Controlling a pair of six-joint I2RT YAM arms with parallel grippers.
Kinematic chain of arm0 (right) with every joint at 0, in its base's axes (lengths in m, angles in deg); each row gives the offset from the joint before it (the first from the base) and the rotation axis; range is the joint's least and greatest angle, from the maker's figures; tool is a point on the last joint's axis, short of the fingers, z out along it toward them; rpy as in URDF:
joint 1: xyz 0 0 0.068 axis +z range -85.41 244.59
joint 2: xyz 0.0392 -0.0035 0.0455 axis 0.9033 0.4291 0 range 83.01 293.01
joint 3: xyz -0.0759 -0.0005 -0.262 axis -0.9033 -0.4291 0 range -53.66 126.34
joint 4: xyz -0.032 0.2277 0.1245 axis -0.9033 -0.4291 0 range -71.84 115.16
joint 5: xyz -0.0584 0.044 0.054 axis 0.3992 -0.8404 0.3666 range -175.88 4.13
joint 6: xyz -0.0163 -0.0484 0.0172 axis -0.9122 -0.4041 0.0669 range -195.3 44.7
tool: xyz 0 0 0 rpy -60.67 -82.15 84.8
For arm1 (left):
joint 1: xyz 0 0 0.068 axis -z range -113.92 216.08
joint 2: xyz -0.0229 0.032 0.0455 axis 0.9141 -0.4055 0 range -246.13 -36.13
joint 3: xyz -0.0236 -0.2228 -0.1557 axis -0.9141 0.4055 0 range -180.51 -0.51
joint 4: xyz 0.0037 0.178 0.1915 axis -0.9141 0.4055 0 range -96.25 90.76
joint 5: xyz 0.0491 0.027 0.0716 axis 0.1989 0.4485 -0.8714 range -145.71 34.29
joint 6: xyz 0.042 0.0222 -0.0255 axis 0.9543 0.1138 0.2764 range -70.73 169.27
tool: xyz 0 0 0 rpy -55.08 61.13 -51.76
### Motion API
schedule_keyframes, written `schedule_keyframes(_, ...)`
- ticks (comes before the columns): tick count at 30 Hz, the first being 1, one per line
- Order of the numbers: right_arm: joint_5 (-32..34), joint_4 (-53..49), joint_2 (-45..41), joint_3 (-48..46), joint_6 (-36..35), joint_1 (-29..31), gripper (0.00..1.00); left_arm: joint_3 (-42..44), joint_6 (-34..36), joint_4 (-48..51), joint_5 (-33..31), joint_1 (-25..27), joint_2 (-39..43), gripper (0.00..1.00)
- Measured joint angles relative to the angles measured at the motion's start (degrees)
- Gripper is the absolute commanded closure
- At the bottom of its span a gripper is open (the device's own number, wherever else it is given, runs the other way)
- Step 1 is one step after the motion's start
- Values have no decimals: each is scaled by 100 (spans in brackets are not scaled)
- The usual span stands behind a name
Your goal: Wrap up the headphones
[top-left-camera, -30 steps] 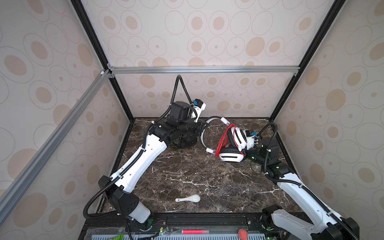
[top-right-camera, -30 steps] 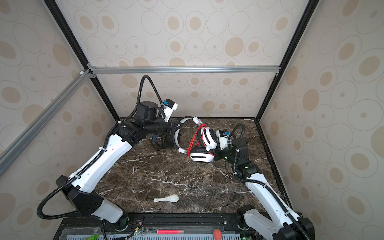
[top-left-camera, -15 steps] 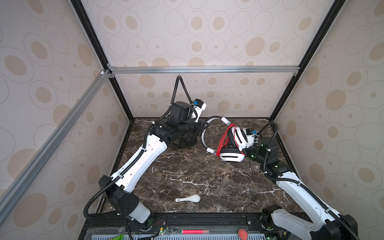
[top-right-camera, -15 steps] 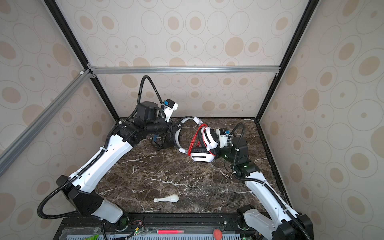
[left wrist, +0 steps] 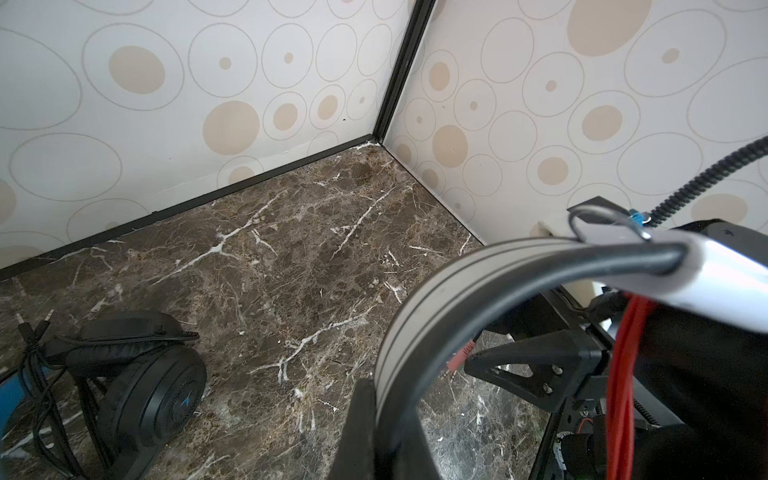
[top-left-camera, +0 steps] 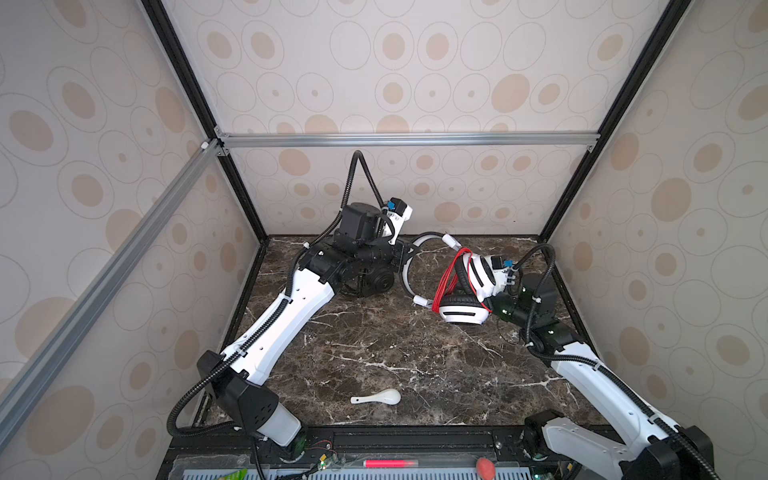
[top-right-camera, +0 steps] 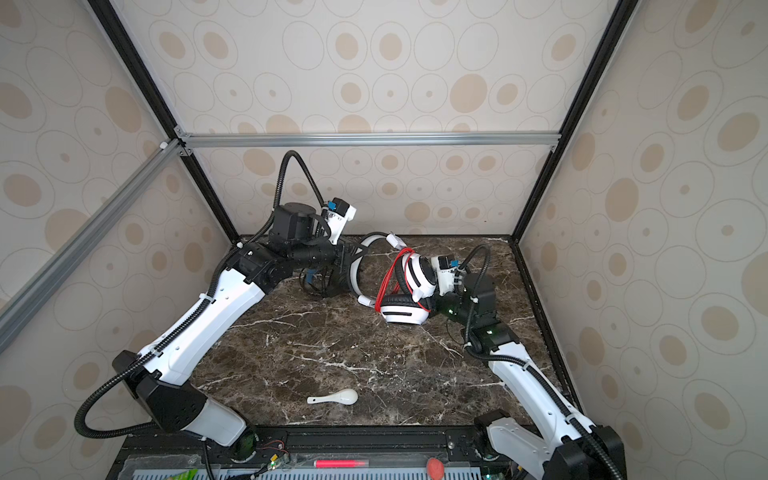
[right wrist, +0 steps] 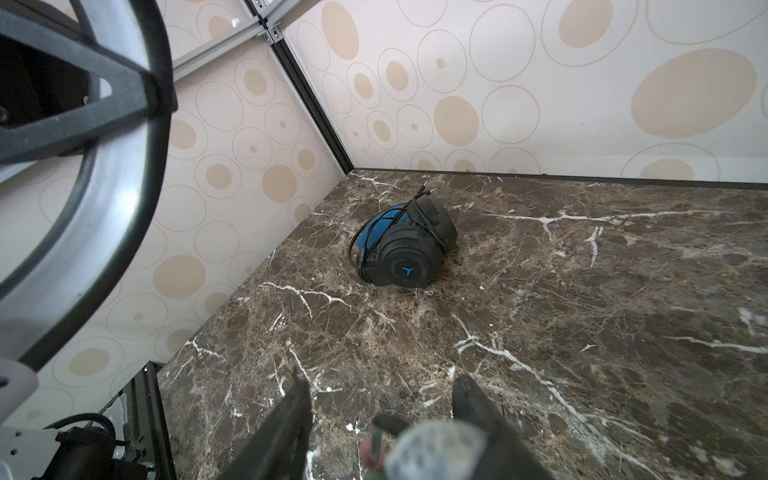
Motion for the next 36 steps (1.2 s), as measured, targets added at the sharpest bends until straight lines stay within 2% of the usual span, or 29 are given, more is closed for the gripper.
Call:
schedule_keyframes(7,-20,7,-7,-9,-11,0,61,0,-13,0,2,-15,0,100)
schedule_keyframes(9,-22,61,-4,-22,20,0,61,0,-31,0,2,-15,0,100)
schedule_keyframes(14,-61,256,109,-26,101,0,54,2,-44,-2,2,-15,2,100)
schedule_keyframes(17,-90,319,195,-26,140,0,55,2,-44,-2,2,-15,2,100)
schedule_keyframes(22,-136,382,225,-33,175,0,71,2,-44,-2,2,-15,2,100)
schedule_keyframes(32,-146,387,212,-66,153,0,82,2,-50,-7,2,-15,2,100)
schedule_keyframes(36,-136,365,197,-66,114,0,89,2,-90,-48,2,-15,2,100)
